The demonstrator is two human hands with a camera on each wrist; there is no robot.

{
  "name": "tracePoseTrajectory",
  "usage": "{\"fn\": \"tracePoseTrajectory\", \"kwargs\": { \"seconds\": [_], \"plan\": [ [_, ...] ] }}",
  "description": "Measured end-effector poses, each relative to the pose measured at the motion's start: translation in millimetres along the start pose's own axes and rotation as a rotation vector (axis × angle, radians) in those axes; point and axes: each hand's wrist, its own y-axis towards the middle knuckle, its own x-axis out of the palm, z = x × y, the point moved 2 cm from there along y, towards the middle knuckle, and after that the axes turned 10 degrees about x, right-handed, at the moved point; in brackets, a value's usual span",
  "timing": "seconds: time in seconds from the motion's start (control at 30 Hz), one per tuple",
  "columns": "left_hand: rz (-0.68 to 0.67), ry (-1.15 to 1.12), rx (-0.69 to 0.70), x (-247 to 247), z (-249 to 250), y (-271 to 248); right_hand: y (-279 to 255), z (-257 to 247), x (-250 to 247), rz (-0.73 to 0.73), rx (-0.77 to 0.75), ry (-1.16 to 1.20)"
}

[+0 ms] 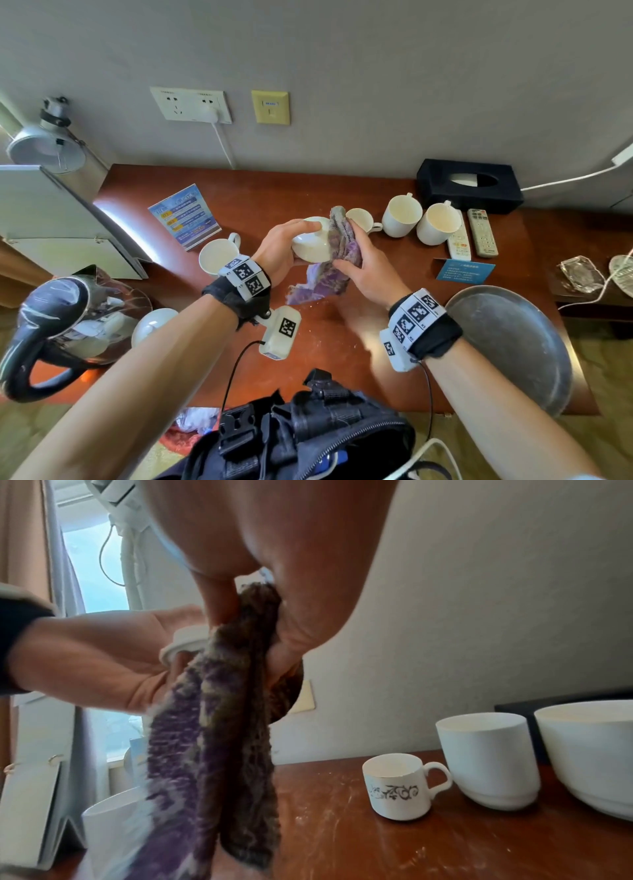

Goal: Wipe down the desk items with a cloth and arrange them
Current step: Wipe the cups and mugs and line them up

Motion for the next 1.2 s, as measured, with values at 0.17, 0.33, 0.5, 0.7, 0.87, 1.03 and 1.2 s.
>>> {"fn": "tracePoseTrajectory", "kwargs": {
  "seconds": [0.17, 0.33, 0.5, 0.7, 0.87, 1.03, 1.2],
  "plan": [
    [0.08, 0.067, 0.016, -5, 0, 1, -1, 2, -22, 0.249, -0.034, 0.085],
    [0.074, 0.089, 0.006, -6, -6, 0, 4, -15, -35, 0.378, -0.103, 0.126],
    [0.023, 0.099, 0.032, 7, -1, 1, 16, -21, -11, 0.315, -0.094, 0.226],
    [0.009, 0.093, 0.04, 7, -1, 1, 14, -23, 8, 0.033, 0.02, 0.478],
    [-0.039, 0.132, 0.04, 12, -2, -1, 16, -16, 7, 0.107, 0.028, 0.429],
    [-0.09, 0.216, 0.066, 17, -1, -2, 30, -16, -2, 0.272, 0.147, 0.594],
    [-0.067, 0.187, 0.086, 17, 5, 1, 18, -11, -7, 0.172, 0.149, 0.596]
  ]
}}
